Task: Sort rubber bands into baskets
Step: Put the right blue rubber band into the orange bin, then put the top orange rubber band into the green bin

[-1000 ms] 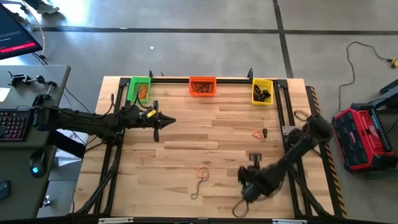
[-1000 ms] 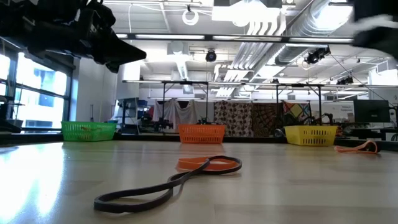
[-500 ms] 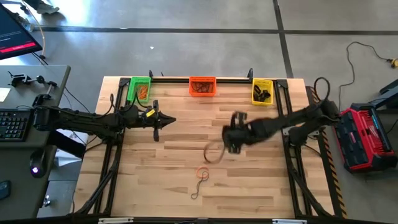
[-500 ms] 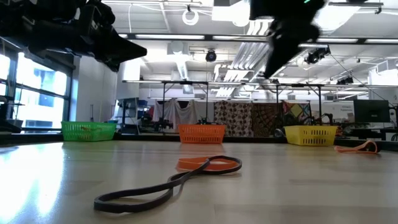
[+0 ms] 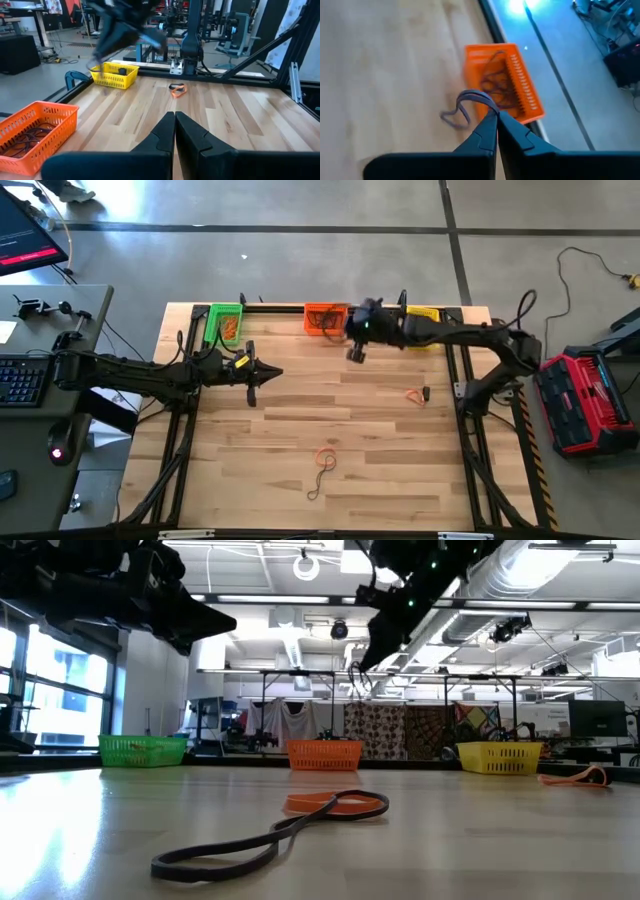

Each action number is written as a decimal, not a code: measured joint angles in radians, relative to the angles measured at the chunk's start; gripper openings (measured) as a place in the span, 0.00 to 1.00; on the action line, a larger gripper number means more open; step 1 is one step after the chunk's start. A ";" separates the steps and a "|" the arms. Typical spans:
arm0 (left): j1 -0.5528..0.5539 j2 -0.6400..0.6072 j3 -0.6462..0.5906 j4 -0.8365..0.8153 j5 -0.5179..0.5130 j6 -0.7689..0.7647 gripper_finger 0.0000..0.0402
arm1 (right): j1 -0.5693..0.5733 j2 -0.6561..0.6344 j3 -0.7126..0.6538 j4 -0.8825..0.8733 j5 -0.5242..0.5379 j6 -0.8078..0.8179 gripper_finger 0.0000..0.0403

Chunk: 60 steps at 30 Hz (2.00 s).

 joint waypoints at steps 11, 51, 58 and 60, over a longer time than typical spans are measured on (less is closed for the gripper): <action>0.000 0.000 0.000 0.000 -0.045 0.000 0.01 | -0.155 0.128 0.016 0.148 -0.124 -0.053 0.00; 0.000 0.000 -0.002 -0.015 -0.046 -0.010 0.01 | -0.225 0.514 0.466 -0.132 -0.245 0.037 0.39; -0.001 0.000 -0.003 -0.017 -0.046 -0.009 0.01 | -0.170 0.448 0.490 -0.129 -0.223 -0.005 0.18; -0.001 0.000 -0.003 -0.017 -0.046 -0.002 0.01 | -0.159 0.437 0.488 -0.126 -0.249 -0.003 0.07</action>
